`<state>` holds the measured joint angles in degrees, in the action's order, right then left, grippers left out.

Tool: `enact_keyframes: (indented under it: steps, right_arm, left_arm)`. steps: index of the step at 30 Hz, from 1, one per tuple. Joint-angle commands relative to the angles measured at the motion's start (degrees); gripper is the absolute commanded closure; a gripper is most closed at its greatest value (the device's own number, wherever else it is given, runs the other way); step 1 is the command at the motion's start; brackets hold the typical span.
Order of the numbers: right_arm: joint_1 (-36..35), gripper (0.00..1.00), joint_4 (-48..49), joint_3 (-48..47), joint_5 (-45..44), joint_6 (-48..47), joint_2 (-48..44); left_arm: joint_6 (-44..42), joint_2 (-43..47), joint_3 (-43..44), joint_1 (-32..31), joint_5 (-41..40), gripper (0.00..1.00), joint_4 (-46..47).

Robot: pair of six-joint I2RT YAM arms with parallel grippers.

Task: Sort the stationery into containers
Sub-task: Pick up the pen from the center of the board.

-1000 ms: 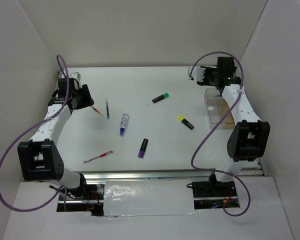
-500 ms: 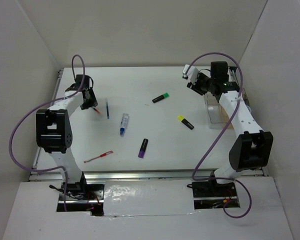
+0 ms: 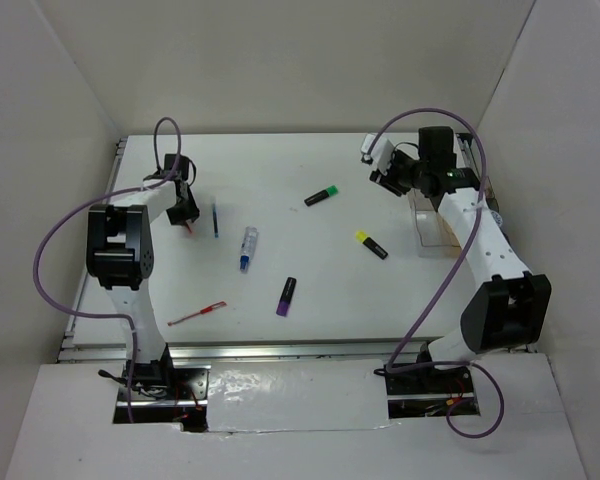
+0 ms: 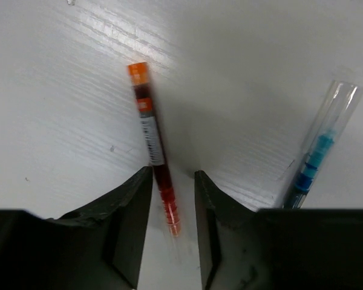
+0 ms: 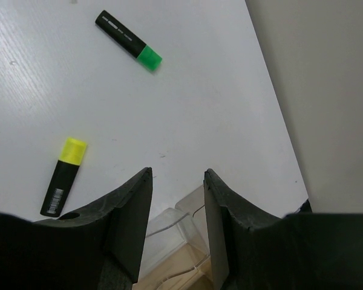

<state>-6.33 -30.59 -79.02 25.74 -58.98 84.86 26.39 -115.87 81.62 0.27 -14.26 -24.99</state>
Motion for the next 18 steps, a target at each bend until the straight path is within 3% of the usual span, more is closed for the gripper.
enact_keyframes:
  steps: [1, 6, 10, 13, 17, 18]
  right_arm:
    - [-0.96, 0.53, -0.96, 0.98, 1.07, 0.10, -3.38]
    - [-2.02, 0.53, -1.40, 1.50, 2.38, -0.96, -4.53]
    - [-3.68, 0.54, -1.32, 3.96, 5.02, -3.06, -8.56]
    - [-5.62, 0.53, 1.31, 7.91, 6.25, -5.09, -12.86]
    - [-10.10, 0.53, 6.67, 16.24, 7.75, -8.77, -19.72]
    - [-12.72, 0.53, 8.68, 17.66, 8.18, -10.61, -22.43]
  left_arm:
    - [1.73, -1.98, 2.31, 0.34, 0.54, 0.56, 0.47]
    - [1.91, -2.95, 1.70, 1.48, 3.01, 0.70, -0.32]
    - [0.51, -1.73, -1.11, 2.71, 9.58, 1.00, 0.56]
    - [-0.37, 0.81, -2.43, 3.24, 13.72, 1.00, 0.47]
    - [-0.90, 7.93, -3.66, 4.47, 29.16, 1.00, -0.23]
    - [-0.03, 9.42, -3.75, 4.65, 37.73, 1.00, -0.84]
